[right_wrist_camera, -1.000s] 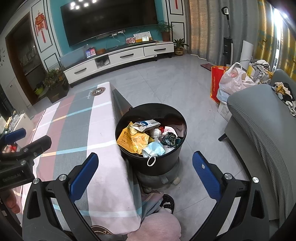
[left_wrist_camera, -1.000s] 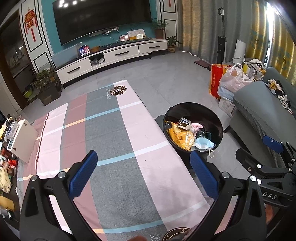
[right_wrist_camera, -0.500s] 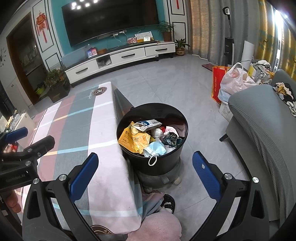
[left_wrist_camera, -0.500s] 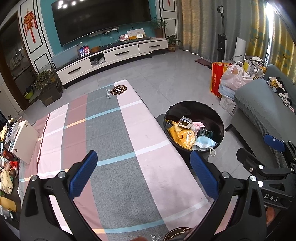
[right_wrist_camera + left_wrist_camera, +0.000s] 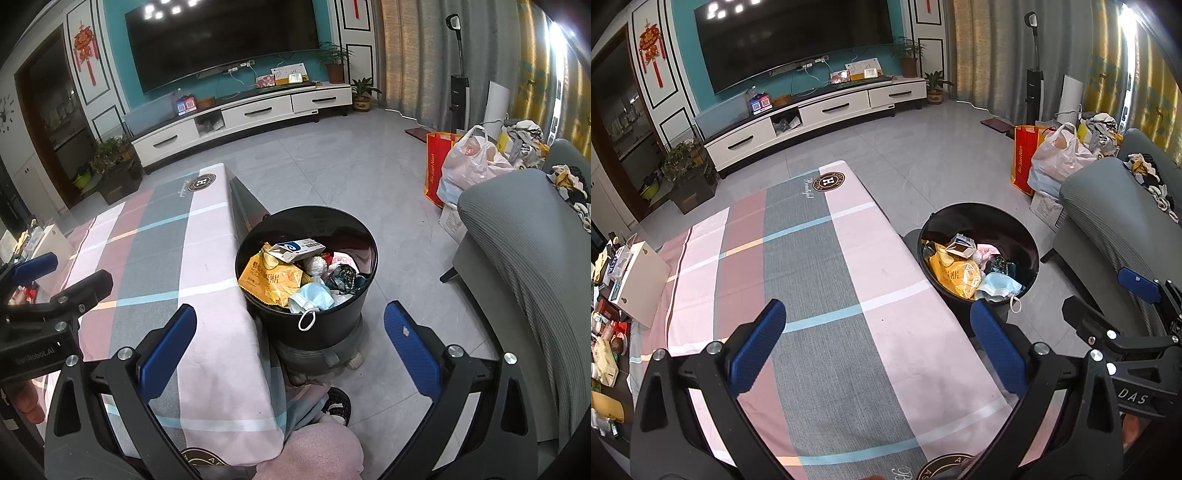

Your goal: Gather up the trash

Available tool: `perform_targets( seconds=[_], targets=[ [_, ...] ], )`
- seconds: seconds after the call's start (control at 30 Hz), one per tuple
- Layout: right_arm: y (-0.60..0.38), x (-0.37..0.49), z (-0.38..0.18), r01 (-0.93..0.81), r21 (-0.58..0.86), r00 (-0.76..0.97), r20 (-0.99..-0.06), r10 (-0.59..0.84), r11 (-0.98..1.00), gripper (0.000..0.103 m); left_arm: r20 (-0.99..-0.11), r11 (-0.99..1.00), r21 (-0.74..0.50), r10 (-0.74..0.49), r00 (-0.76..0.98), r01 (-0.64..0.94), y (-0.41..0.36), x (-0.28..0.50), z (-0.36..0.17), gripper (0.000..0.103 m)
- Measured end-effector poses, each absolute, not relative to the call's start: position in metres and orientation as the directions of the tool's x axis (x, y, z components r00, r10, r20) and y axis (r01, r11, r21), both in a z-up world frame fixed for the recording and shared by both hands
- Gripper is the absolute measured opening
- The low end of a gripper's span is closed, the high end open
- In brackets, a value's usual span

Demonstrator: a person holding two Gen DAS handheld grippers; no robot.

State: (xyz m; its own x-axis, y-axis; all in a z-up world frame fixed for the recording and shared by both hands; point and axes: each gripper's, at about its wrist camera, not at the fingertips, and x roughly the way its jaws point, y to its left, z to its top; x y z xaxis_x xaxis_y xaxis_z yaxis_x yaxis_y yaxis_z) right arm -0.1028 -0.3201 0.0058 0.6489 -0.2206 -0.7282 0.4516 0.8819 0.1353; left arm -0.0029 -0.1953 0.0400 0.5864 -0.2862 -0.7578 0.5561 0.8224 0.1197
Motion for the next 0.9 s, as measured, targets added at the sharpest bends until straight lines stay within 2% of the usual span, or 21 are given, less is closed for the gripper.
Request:
perform_targets(
  seconds=[0.9],
  targets=[
    [-0.3177, -0.1004, 0.0096, 0.436, 0.137, 0.656, -0.725, -0.21, 0.89, 0.099, -0.759, 0.832, 0.126, -0.27, 0.592, 0.541, -0.1972, -0.0013, 0.0423, 0.1]
  ],
)
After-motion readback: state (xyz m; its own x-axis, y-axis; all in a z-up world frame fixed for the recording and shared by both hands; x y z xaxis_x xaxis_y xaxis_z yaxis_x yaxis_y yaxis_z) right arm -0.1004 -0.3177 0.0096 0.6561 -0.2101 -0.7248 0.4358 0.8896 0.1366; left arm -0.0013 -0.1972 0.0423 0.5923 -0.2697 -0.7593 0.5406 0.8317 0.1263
